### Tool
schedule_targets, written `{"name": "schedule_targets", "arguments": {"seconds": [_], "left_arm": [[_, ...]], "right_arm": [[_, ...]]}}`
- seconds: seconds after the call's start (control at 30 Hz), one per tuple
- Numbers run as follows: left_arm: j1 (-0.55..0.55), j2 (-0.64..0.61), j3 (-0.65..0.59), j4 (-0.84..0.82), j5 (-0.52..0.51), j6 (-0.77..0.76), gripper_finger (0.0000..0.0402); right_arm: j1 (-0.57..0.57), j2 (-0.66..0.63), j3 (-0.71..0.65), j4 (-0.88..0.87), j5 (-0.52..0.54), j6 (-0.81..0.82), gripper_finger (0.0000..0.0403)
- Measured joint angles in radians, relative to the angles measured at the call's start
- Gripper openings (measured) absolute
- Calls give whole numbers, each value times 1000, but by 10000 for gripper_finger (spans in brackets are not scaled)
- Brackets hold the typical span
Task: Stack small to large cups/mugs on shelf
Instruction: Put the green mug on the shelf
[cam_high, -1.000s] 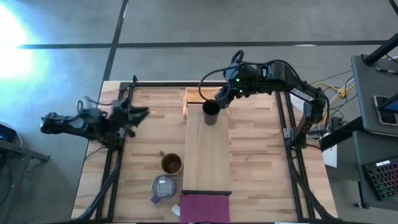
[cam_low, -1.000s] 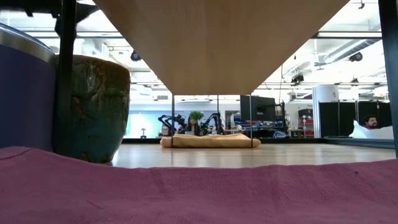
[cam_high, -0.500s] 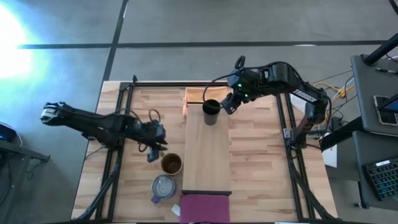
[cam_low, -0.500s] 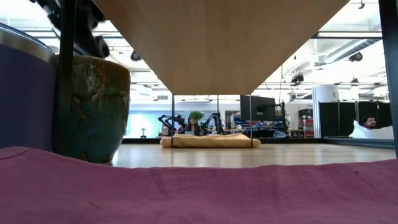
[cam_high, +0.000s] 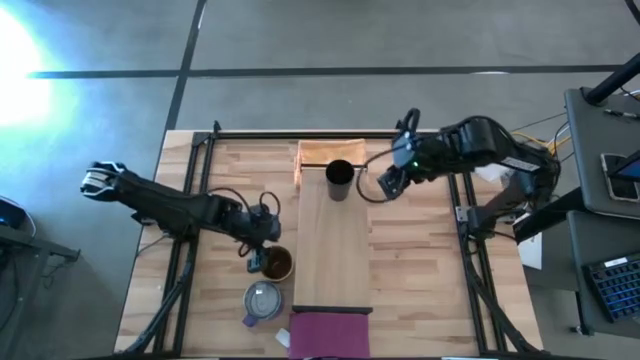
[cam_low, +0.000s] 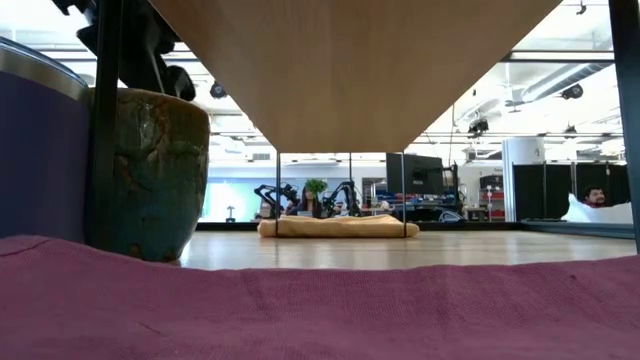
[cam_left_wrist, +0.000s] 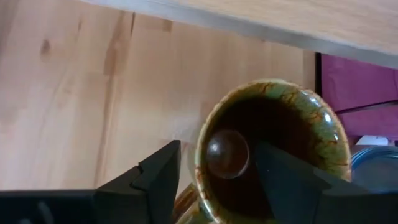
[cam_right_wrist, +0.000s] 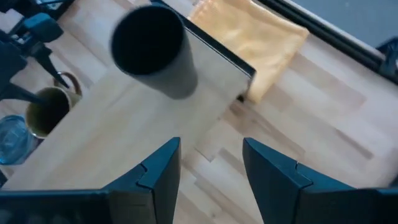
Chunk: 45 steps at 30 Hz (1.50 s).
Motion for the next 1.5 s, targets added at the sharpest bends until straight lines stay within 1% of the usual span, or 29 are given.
{"name": "schedule_targets", "arguments": {"seconds": [0.23, 0.33, 0.47, 0.53, 0.63, 0.67, 0.8, 0.93, 1.17, 1.27, 1.37, 1.43, 1.5], "left_arm": [[-9, 69, -3, -1, -19, 0, 193], [-9, 99, -3, -2, -20, 8, 181], [-8, 121, -3, -3, -13, 19, 135], [-8, 122, -3, -2, -10, 19, 100], [-5, 119, -4, -2, -17, 19, 37], [-3, 118, -4, -9, -19, 18, 23], [14, 106, 36, -70, -23, -9, 18], [34, 91, 146, -209, -52, -29, 18], [40, 105, 441, -420, -71, -142, 18], [41, 129, 582, -521, -81, -190, 18], [40, 166, 714, -647, -125, -231, 18], [41, 198, 786, -670, -141, -267, 18], [41, 241, 847, -639, -147, -289, 18]], "right_arm": [[67, -76, -141, 0, 22, 121, 167], [88, -95, -186, 5, 35, 149, 167], [101, -106, -220, 6, 36, 179, 167], [101, -107, -229, 6, 37, 184, 167], [101, -105, -241, 7, 37, 184, 165], [101, -105, -245, 7, 37, 184, 164], [101, -106, -259, 6, 37, 175, 154], [101, -109, -260, 5, 52, 179, 140], [101, -146, -308, 1, 63, 215, 109], [101, -184, -366, 3, 64, 217, 94], [100, -239, -440, 25, 71, 214, 78], [99, -282, -501, 57, 68, 229, 65], [98, -325, -571, 96, 55, 242, 52]]}}
